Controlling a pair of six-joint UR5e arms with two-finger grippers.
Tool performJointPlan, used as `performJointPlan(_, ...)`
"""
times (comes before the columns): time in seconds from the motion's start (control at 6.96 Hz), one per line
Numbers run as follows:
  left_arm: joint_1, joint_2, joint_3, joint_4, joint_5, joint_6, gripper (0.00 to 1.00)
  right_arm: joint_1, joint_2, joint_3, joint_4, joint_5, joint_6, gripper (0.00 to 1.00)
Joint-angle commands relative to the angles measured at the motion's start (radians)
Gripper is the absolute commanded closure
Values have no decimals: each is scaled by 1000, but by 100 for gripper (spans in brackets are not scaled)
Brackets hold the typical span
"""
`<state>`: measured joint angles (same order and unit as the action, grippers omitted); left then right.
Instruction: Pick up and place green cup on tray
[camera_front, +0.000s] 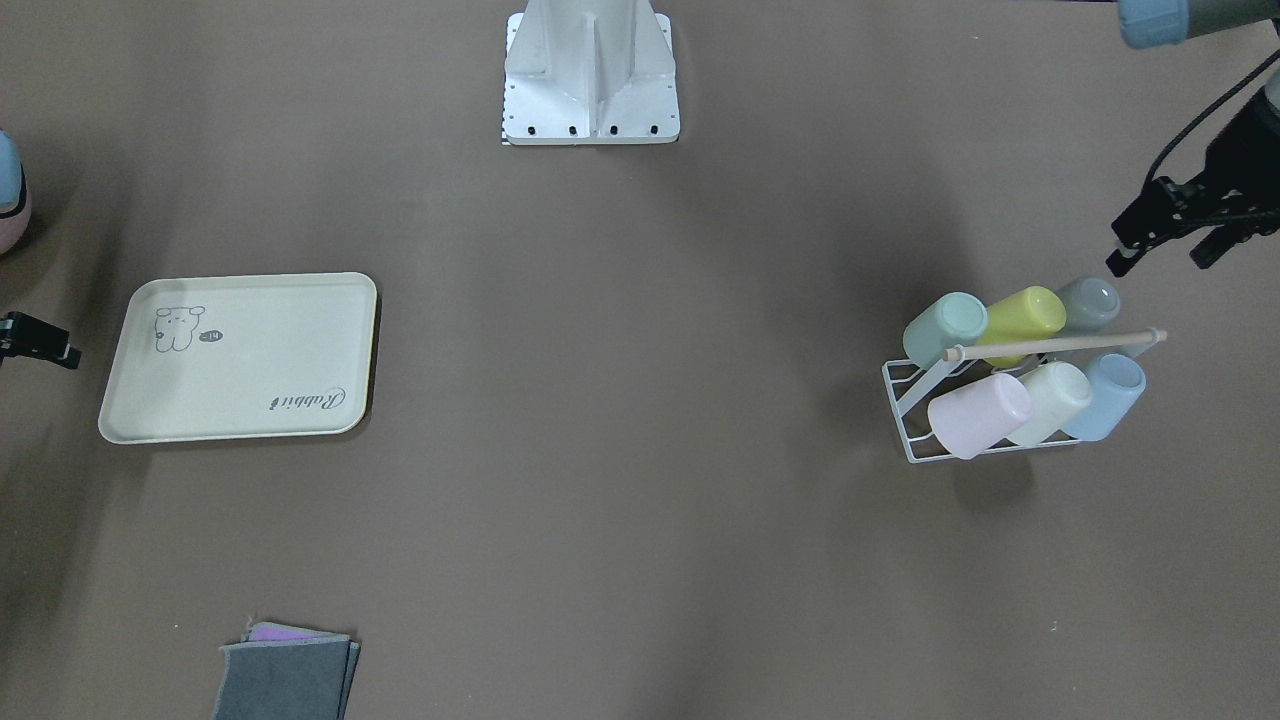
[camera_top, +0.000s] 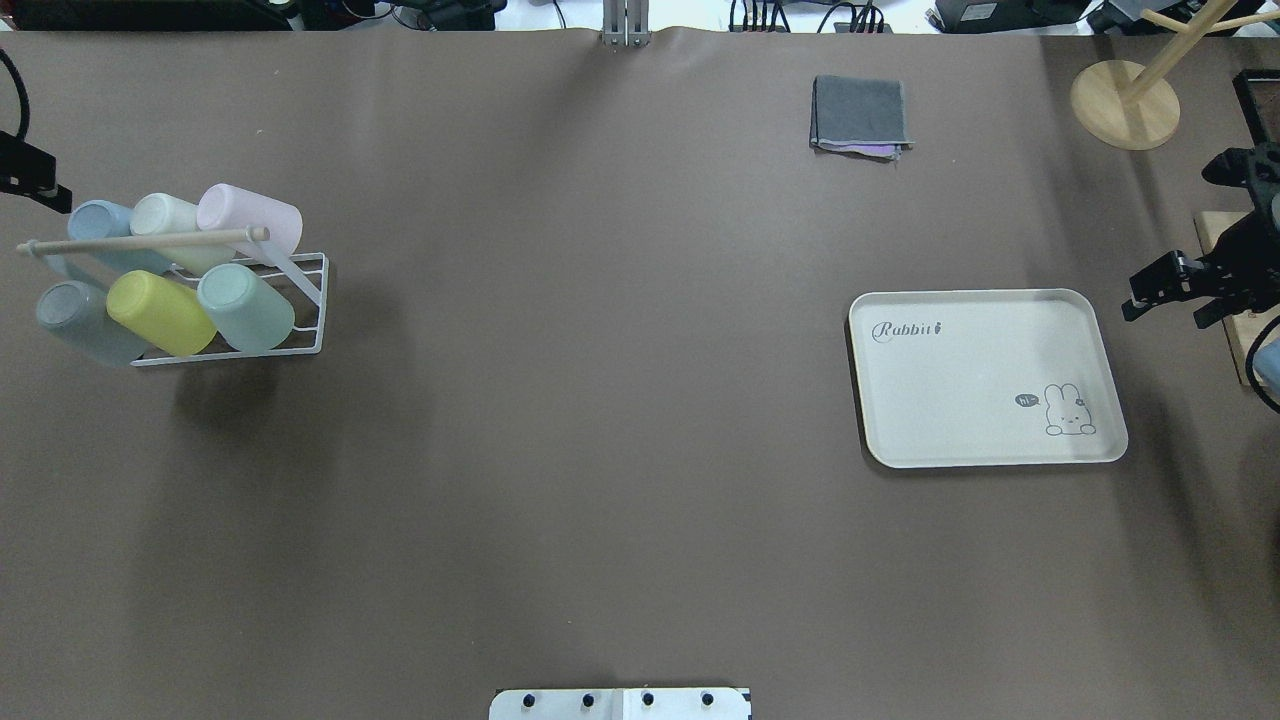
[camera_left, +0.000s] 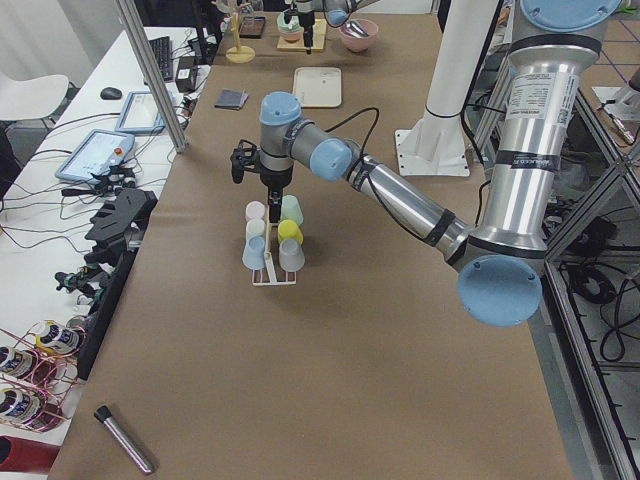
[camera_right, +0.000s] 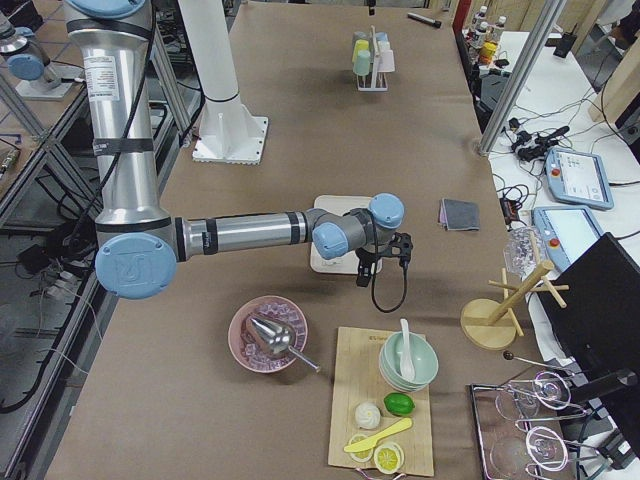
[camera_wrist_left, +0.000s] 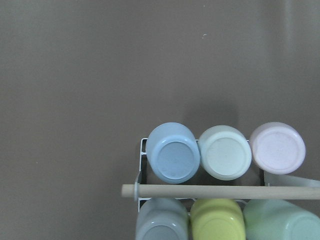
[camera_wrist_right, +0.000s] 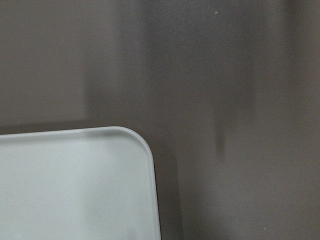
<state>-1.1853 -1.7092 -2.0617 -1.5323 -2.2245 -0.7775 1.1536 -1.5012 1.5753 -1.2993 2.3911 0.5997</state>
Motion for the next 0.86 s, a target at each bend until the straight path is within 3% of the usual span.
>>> performJointPlan(0.0,163,-44,-104,3,67,-183,2,-43,12,-36,50,-1,29,6)
performJointPlan(0.29,359,-89,-126,4,271,-317,2,-55,29,-80,90,-1,31,10)
performJointPlan(0.57,449,-78,-143,3,398,-341,2,-57,30,-80,91,0,46,29)
performJointPlan(0.72,481,-55,-152,0,463,-344,2,-60,29,-78,91,0,64,33)
